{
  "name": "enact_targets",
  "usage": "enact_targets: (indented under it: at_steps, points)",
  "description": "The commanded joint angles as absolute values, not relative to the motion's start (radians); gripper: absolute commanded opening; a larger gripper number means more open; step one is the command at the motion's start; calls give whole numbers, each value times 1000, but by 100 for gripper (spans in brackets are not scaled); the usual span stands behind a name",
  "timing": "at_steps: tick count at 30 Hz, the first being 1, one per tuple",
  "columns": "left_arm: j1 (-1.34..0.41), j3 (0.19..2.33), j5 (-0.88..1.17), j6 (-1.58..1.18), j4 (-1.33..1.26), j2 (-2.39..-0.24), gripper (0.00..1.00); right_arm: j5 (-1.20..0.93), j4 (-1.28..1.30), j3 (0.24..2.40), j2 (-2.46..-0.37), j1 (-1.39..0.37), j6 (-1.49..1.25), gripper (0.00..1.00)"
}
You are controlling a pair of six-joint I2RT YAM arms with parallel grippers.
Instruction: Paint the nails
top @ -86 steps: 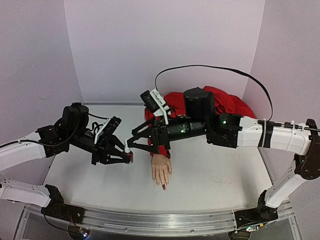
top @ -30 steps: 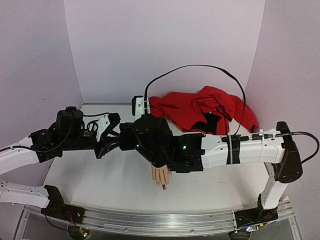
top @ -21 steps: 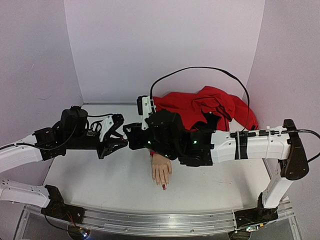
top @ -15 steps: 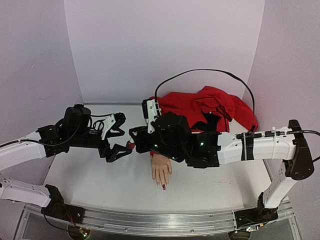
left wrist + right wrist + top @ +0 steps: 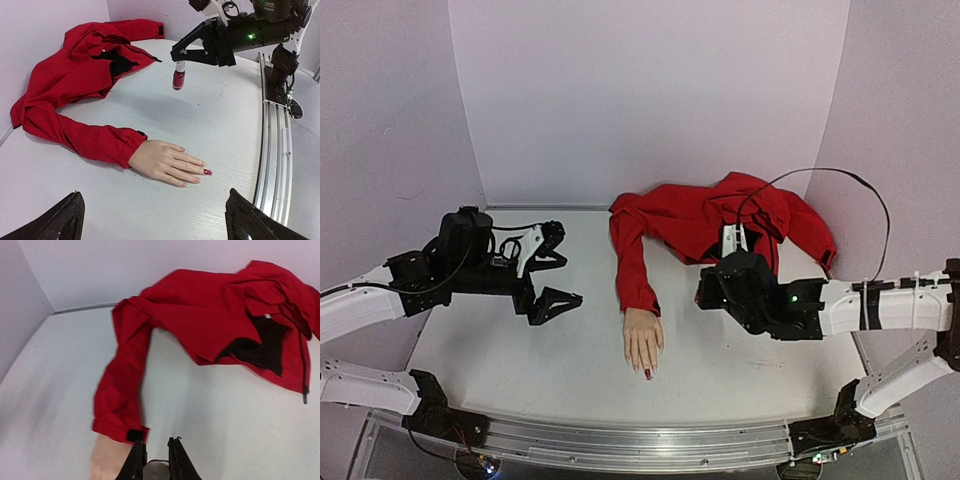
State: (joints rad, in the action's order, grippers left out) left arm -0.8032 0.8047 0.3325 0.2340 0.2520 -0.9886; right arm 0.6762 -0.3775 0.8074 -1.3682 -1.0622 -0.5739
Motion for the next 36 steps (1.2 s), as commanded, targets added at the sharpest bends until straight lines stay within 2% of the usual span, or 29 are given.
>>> enact_targets:
  at_steps: [1,7,16,36]
  points:
    - [-801,852,324,230,226,-979,99,779,-355,661,-1252,-995,-646,0]
    - [-801,853,316,231,227,-986,99,778,-352,511,-1191,-919,-726,0]
    - [-801,852,318,232,227,-997,99,784,-376,407,-1179,-879,-785,0]
    - [-802,852,325,232,226,-993,99,766,-425,339,-1199,-857,-836,0]
